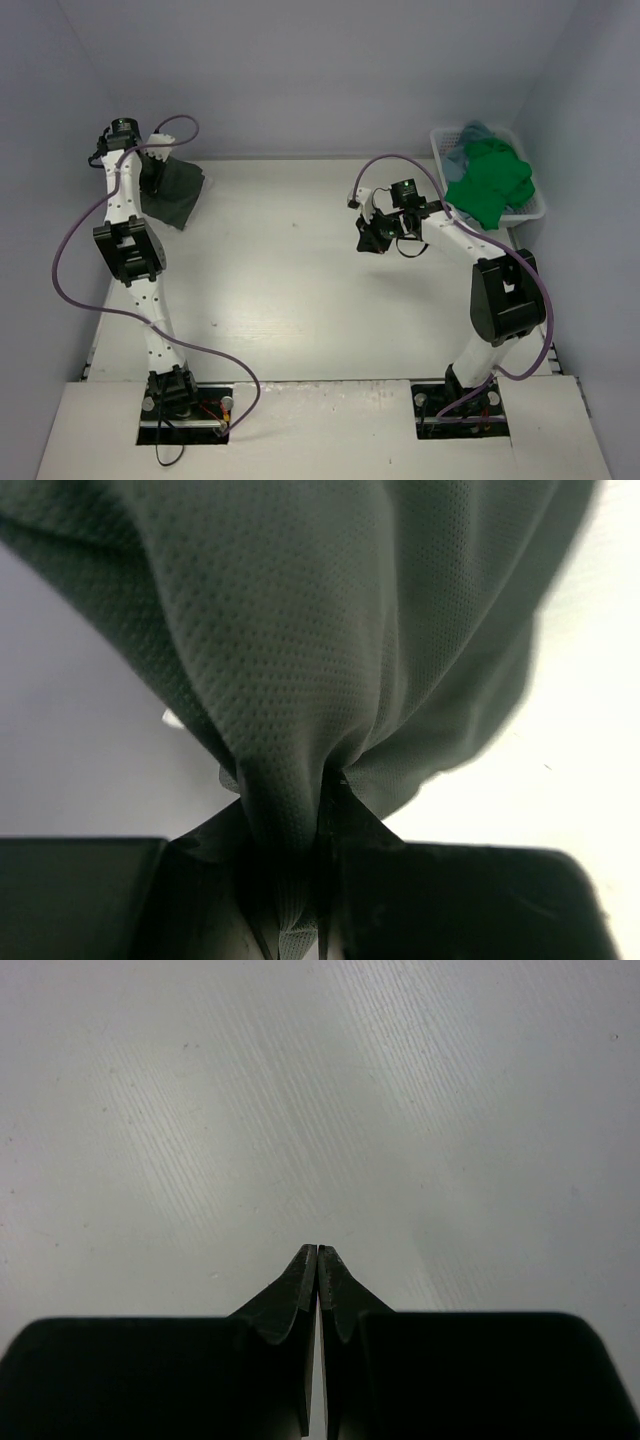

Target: Fold and stack the t-shirts

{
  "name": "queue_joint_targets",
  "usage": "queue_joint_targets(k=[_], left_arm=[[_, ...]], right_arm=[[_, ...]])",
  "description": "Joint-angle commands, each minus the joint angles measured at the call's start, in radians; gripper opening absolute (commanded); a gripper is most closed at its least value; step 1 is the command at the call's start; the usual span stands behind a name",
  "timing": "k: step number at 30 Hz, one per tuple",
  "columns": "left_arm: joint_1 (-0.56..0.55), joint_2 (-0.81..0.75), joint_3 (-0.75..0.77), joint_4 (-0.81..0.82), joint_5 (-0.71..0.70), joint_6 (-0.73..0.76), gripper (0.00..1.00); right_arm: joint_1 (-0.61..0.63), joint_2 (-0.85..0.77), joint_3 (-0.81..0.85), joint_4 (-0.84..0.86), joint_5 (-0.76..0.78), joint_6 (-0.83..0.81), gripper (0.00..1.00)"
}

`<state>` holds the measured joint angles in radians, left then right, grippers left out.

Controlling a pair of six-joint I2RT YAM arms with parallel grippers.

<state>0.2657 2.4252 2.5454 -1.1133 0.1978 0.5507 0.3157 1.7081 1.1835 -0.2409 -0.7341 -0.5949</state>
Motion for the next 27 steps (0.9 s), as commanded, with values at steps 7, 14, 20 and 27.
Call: queue_joint_targets(k=[7, 14, 20, 27], left_arm=[[0.012, 0.113, 0.072, 0.112, -0.061, 0.0, 0.0], [0.01, 0.155, 0.056, 0.246, -0.127, -0.069, 0.0], [0.01, 0.16, 0.041, 0.328, -0.144, -0.095, 0.0], [0.004, 0.16, 0.045, 0.372, -0.155, -0.106, 0.04]], right_arm=[[-0.006, -0.01, -0.012, 0.032, -0.036, 0.01, 0.0], [-0.01, 0.011, -0.012, 0.031, -0.042, 0.01, 0.0], [-0.012, 0.028, -0.01, 0.029, -0.045, 0.012, 0.0], [-0.013, 0.036, -0.013, 0.029, -0.053, 0.01, 0.0]])
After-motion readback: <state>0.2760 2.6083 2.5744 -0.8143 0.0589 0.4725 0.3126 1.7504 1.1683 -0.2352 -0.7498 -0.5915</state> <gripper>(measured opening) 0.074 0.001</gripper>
